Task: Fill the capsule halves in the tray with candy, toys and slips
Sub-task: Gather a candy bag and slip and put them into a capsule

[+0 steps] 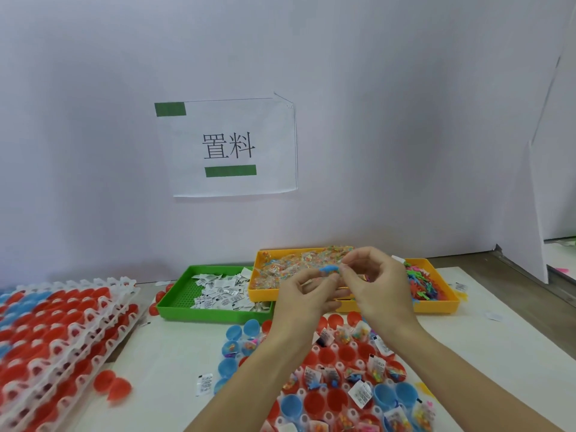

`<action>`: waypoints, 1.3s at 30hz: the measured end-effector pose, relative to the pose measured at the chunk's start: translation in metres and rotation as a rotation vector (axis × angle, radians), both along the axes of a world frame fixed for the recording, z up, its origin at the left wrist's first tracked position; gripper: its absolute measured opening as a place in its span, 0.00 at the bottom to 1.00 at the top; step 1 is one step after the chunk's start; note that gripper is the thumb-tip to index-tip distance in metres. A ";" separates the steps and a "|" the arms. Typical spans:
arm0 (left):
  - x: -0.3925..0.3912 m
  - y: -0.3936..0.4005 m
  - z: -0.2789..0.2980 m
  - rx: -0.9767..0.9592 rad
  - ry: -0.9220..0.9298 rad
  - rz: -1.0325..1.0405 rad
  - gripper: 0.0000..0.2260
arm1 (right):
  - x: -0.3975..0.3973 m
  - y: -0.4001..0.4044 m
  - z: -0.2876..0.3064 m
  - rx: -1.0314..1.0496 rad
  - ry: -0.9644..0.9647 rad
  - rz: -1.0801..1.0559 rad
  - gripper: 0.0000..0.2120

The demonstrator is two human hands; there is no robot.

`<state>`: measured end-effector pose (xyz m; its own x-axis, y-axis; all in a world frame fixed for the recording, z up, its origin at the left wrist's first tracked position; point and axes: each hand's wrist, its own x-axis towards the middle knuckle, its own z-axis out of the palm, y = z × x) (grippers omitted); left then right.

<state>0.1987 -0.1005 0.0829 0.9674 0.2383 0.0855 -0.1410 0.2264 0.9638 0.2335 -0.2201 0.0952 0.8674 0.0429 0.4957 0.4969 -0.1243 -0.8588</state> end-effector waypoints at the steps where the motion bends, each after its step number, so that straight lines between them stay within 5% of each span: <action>1: -0.002 0.001 0.001 0.000 -0.014 0.005 0.12 | -0.002 0.001 0.001 -0.006 -0.011 0.005 0.11; 12: -0.019 0.019 -0.001 0.010 0.017 0.167 0.05 | -0.015 0.015 0.003 -0.227 -0.035 0.141 0.06; 26: -0.038 0.156 -0.034 -0.063 0.234 0.460 0.05 | 0.043 0.122 -0.021 -0.770 -0.063 0.282 0.10; 34: -0.022 0.177 -0.044 -0.011 0.195 0.485 0.04 | 0.075 0.181 -0.024 -1.116 -0.259 0.237 0.12; 39: -0.012 0.183 -0.042 0.029 0.193 0.471 0.03 | 0.082 0.217 -0.033 -1.285 -0.393 0.177 0.03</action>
